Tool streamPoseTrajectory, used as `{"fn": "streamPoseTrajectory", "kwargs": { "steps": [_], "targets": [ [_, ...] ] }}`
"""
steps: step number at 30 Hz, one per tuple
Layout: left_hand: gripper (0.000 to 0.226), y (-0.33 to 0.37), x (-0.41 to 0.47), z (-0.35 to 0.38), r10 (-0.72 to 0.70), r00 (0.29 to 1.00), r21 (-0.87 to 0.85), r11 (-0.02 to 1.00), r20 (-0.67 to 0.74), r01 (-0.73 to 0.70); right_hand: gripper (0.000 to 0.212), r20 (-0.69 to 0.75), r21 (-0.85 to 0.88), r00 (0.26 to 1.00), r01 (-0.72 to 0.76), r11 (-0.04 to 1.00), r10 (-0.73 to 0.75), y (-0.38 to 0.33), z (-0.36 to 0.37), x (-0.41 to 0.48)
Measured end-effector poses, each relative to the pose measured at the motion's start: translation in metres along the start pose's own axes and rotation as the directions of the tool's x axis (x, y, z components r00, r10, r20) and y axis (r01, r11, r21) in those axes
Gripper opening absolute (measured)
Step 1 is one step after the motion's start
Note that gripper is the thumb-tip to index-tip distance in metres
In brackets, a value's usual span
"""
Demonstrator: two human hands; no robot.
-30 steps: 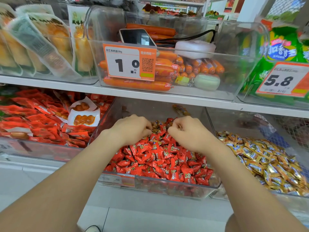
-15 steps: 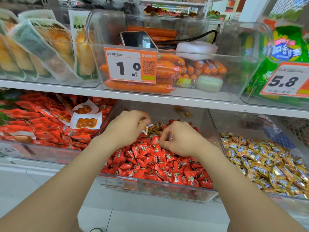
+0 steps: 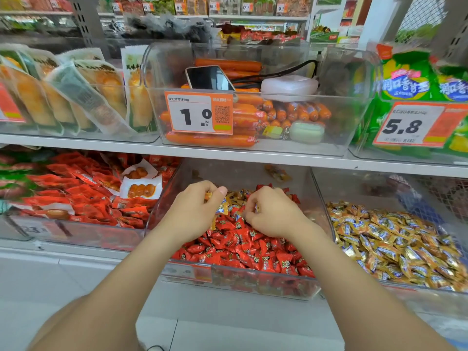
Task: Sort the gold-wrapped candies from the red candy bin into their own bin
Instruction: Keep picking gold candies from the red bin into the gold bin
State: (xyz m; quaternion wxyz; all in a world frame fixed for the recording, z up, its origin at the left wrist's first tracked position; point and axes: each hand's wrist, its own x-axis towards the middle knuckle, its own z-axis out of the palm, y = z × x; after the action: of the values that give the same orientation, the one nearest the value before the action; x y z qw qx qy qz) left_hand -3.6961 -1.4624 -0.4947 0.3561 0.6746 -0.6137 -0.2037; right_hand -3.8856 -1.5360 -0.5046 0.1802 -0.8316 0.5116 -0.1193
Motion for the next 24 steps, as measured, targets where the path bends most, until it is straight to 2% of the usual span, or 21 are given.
{"fn": "streamPoseTrajectory", "kwargs": {
  "steps": [4,7,8,9,10,11,12,13,14,15,16,17,18,20,22,24],
  "targets": [
    [0.038,0.005,-0.005,0.003,0.01,0.999,-0.049,0.999,-0.031,-0.012,0.014,-0.091,0.18,0.996,-0.001,0.984,0.017,0.001,-0.024,-0.02],
    [0.036,0.018,-0.013,0.006,0.057,0.998,-0.145,0.988,-0.033,-0.061,0.017,-0.109,0.248,0.994,0.025,0.968,0.002,0.007,-0.043,-0.047],
    [0.035,0.022,-0.016,0.007,0.079,0.996,-0.182,0.98,-0.035,-0.084,0.019,-0.1,0.353,0.994,0.002,0.935,0.036,0.014,-0.048,-0.056],
    [0.033,0.027,-0.02,0.01,0.102,0.994,-0.209,0.972,-0.032,-0.107,0.02,-0.056,0.546,0.991,-0.068,0.835,0.118,0.022,-0.057,-0.066],
    [0.032,0.031,-0.024,0.014,0.127,0.992,-0.222,0.966,-0.025,-0.129,0.02,0.034,0.763,0.981,-0.149,0.629,0.19,0.032,-0.067,-0.076],
    [0.03,0.037,-0.029,0.019,0.151,0.989,-0.229,0.962,-0.013,-0.15,0.017,0.124,0.893,0.966,-0.208,0.4,0.226,0.043,-0.079,-0.088],
    [0.028,0.043,-0.033,0.026,0.168,0.986,-0.24,0.957,0.0,-0.163,0.016,0.161,0.939,0.951,-0.23,0.255,0.265,0.059,-0.089,-0.098],
    [0.026,0.051,-0.039,0.035,0.182,0.983,-0.258,0.951,0.015,-0.173,0.018,0.154,0.941,0.926,-0.244,0.234,0.344,0.079,-0.098,-0.107],
    [0.025,0.062,-0.044,0.045,0.204,0.979,-0.27,0.944,0.031,-0.188,0.023,0.087,0.903,0.891,-0.259,0.342,0.445,0.1,-0.104,-0.115],
    [0.024,0.074,-0.049,0.056,0.234,0.971,-0.267,0.94,0.051,-0.213,0.029,-0.037,0.787,0.845,-0.304,0.536,0.533,0.125,-0.107,-0.122],
    [0.023,0.088,-0.054,0.067,0.277,0.958,-0.251,0.935,0.074,-0.251,0.03,-0.184,0.609,0.8,-0.363,0.705,0.571,0.145,-0.107,-0.129],
    [0.022,0.104,-0.058,0.08,0.331,0.938,-0.23,0.925,0.101,-0.301,0.028,-0.273,0.445,0.774,-0.424,0.789,0.571,0.161,-0.108,-0.134],
    [0.021,0.12,-0.062,0.095,0.384,0.914,-0.203,0.913,0.131,-0.354,0.022,-0.293,0.345,0.785,-0.446,0.826,0.546,0.178,-0.106,-0.138],
    [0.02,0.155,-0.062,0.127,0.459,0.867,-0.09,0.888,0.192,-0.451,0.004,-0.191,0.21,0.869,-0.417,0.884,0.456,0.202,-0.097,-0.145],
    [0.022,0.183,-0.054,0.161,0.474,0.853,0.098,0.859,0.219,-0.503,0.02,-0.098,0.118,0.954,-0.272,0.955,0.284,0.224,-0.091,-0.151],
    [0.024,0.197,-0.036,0.195,0.437,0.875,0.247,0.842,0.208,-0.479,0.033,-0.095,0.071,0.982,-0.158,0.985,0.165,0.235,-0.092,-0.159]
  ]
}}
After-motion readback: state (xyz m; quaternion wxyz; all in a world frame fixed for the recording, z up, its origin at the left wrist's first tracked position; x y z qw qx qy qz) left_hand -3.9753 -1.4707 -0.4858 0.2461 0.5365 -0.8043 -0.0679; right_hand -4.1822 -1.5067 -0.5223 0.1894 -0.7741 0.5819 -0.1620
